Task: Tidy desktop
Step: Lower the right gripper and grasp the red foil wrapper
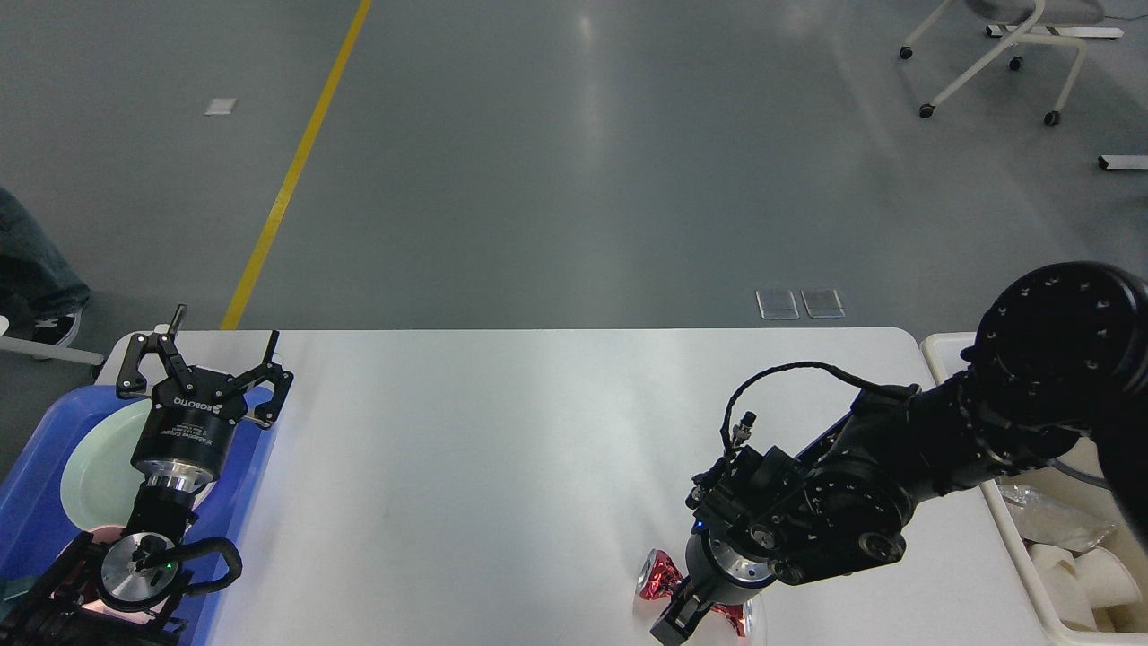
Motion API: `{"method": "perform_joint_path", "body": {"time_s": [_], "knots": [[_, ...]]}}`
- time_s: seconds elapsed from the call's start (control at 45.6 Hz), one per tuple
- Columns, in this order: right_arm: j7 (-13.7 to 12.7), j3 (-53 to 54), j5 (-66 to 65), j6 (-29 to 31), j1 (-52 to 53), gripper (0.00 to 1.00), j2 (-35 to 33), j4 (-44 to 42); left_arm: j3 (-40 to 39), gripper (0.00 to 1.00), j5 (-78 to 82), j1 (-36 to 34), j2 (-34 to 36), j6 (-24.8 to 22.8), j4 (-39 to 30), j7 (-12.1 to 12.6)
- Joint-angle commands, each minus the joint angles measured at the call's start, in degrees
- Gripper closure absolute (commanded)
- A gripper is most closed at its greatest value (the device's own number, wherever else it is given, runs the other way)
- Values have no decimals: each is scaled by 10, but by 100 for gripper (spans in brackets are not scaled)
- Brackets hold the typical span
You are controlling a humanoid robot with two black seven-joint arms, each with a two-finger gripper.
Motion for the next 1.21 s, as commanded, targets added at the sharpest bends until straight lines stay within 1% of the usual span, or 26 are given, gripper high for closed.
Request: {"method": "perform_joint_path", "body": {"time_s": [0.0, 0.066, 0.175, 0.373, 0.438, 0.504, 0.57, 0.679, 0.723, 0.811, 0.855, 0.942, 1.074, 1.183], "knots": [[-1, -22, -2, -2, -15, 17, 8, -27, 0, 4, 0, 0, 0, 0, 0, 0], [-1, -43, -2, -13, -20, 19, 15, -31, 0, 4, 0, 0, 0, 0, 0, 0], [0, -67, -1, -38, -22, 19, 22, -32, 0, 4, 0, 0, 0, 0, 0, 0], [-1, -73, 1, -41, -29, 22, 23, -32, 0, 4, 0, 0, 0, 0, 0, 1], [-1, -73, 2, -44, -30, 27, 23, -32, 0, 4, 0, 0, 0, 0, 0, 1], [-1, -73, 3, -46, -31, 29, 23, -33, 0, 4, 0, 0, 0, 0, 0, 0], [-1, -72, 4, -46, -33, 36, 23, -33, 0, 4, 0, 0, 0, 0, 0, 1], [-1, -72, 5, -46, -35, 43, 24, -39, 0, 4, 0, 0, 0, 0, 0, 1], [-1, -73, 5, -46, -36, 44, 24, -41, 0, 4, 0, 0, 0, 0, 0, 1], [-1, -73, 6, -46, -36, 54, 24, -42, 0, 4, 0, 0, 0, 0, 0, 0], [-1, -73, 7, -46, -36, 57, 24, -43, 0, 4, 0, 0, 0, 0, 0, 0], [-1, -73, 7, -45, -38, 71, 24, -43, 0, 4, 0, 0, 0, 0, 0, 0], [-1, -74, 11, -39, -41, 100, 24, -44, 0, 4, 0, 0, 0, 0, 0, 1], [-1, -76, 39, -44, -41, 100, 20, -44, 0, 4, 0, 0, 0, 0, 0, 1]]}}
